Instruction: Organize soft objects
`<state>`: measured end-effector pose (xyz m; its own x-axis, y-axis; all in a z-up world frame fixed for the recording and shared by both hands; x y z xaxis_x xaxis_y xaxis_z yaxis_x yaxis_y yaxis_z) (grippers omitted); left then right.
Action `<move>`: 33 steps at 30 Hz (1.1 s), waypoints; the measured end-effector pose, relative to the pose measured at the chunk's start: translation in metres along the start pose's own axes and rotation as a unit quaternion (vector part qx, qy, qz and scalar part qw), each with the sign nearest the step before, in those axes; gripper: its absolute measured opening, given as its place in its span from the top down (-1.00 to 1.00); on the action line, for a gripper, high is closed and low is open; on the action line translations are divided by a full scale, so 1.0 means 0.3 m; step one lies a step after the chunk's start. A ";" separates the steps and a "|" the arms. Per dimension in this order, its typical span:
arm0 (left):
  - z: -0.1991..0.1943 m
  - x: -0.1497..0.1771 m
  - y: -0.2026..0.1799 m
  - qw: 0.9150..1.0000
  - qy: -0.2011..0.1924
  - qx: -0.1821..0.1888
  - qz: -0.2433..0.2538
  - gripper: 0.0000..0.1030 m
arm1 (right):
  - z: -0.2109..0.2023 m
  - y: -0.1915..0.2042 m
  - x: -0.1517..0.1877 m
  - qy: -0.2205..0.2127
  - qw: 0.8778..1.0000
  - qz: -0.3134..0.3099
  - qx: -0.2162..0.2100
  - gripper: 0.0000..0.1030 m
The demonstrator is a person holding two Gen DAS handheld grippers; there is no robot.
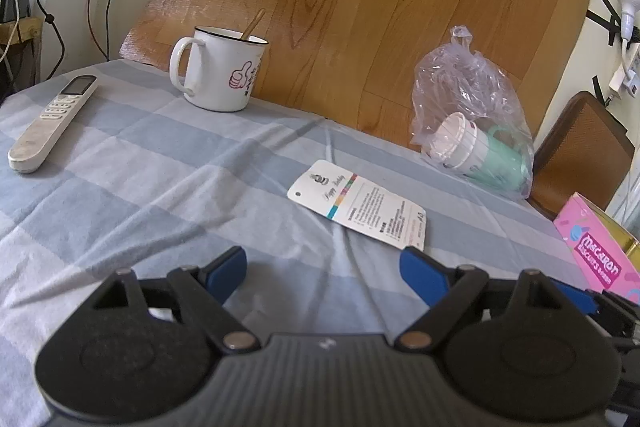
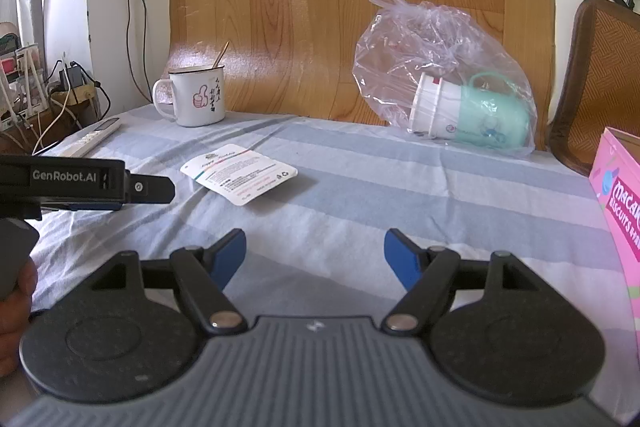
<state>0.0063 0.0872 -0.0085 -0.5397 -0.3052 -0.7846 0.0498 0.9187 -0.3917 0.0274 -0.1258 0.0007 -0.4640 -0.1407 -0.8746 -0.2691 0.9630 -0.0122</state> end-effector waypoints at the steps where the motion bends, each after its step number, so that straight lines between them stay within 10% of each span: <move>1: 0.002 0.000 0.000 1.000 0.000 0.001 0.000 -0.69 | 0.000 0.000 0.001 0.000 1.000 -0.001 -0.001 -0.52; 33: -0.026 -0.012 0.042 0.999 -0.035 -0.009 -0.031 -0.69 | 0.040 0.080 -0.012 0.029 0.994 -0.080 -0.063 -0.65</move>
<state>0.0023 0.1019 -0.0067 -0.4818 -0.3776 -0.7908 0.0027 0.9017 -0.4323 0.0326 -0.0993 -0.0023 -0.4535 -0.3054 -0.8373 -0.4453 0.8914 -0.0840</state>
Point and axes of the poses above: each gripper's, at about its wrist camera, not at the fingertips, and z roughly the way its jaws point, y to its left, x to its underside, the point moved 2 cm from there along z, roughly the way its jaws point, and after that the axes turned 8 degrees about x, right-handed, at the moved point
